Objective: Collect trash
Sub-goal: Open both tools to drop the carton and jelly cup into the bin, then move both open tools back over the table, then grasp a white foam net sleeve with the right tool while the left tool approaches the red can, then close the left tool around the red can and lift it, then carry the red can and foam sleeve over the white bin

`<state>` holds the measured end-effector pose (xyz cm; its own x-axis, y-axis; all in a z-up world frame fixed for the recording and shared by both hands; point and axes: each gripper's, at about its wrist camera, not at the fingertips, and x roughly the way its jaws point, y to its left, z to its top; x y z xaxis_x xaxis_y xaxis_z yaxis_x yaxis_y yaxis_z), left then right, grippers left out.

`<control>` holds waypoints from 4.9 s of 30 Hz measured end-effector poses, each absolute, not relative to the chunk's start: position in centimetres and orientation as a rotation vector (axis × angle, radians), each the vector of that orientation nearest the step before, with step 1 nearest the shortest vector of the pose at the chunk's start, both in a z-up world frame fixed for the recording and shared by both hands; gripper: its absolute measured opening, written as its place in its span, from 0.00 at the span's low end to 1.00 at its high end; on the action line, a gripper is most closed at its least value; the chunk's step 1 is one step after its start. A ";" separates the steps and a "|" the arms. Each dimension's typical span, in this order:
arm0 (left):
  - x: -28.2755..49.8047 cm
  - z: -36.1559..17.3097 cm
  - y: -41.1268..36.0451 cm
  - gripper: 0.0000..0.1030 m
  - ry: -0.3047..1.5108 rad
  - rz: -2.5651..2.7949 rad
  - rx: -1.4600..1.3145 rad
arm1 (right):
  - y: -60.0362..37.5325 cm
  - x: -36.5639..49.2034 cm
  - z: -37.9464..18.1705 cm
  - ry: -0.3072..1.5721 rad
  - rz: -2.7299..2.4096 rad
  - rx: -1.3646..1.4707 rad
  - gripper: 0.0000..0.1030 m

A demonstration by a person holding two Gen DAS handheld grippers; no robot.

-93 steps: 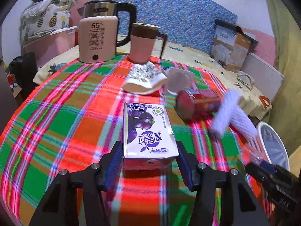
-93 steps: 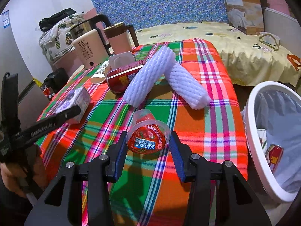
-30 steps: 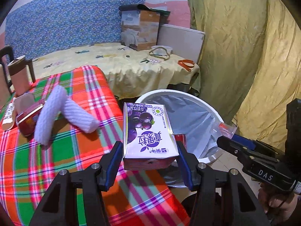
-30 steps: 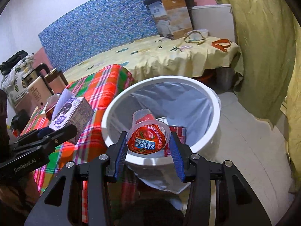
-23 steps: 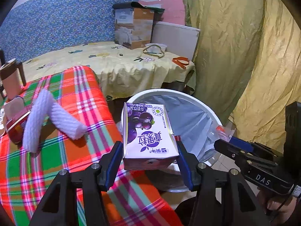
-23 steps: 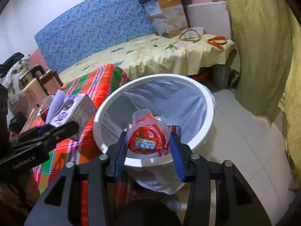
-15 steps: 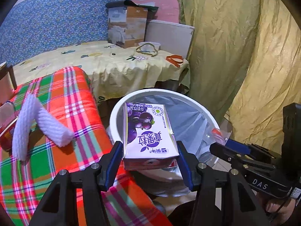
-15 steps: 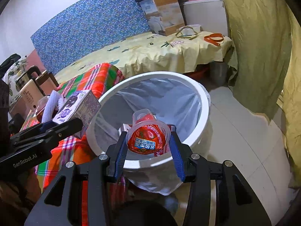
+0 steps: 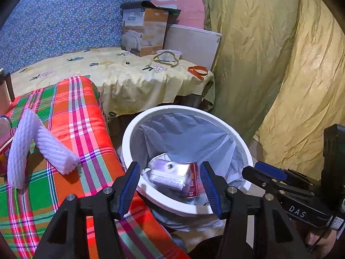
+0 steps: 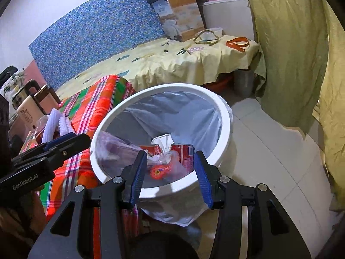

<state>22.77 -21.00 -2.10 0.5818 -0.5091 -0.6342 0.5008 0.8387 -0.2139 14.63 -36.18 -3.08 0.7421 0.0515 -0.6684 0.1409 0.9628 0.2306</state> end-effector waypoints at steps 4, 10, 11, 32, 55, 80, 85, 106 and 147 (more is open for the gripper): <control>22.4 -1.8 -20.3 0.56 0.738 -0.581 -0.024 | -36.1 14.5 -2.8 0.732 -0.045 0.273 0.47; 21.5 -1.6 -18.4 0.56 0.739 -0.552 -0.050 | -35.1 14.3 -2.2 0.724 -0.017 0.256 0.46; 21.2 -1.6 -18.1 0.56 0.736 -0.544 -0.051 | -35.0 14.3 -2.2 0.722 -0.011 0.256 0.46; 15.6 -1.1 -8.0 0.56 0.699 -0.324 -0.094 | -28.3 14.0 -1.3 0.723 0.196 0.220 0.46; 14.7 -1.4 1.2 0.56 0.679 -0.130 -0.162 | -21.0 15.6 -0.8 0.742 0.361 0.137 0.46; 25.1 -0.4 2.4 0.56 0.666 -0.147 -0.025 | -19.8 22.2 -1.4 0.759 0.342 0.071 0.46; 27.8 -0.7 2.1 0.56 0.670 -0.177 0.006 | -19.8 23.8 -2.1 0.786 0.341 0.066 0.46; 31.4 -3.7 0.7 0.58 0.749 -0.354 0.106 | -19.4 25.2 -3.3 0.826 0.365 0.078 0.26; 19.6 -1.8 1.7 0.50 0.710 -0.133 -0.097 | -22.4 19.0 -1.0 0.726 0.289 0.127 0.13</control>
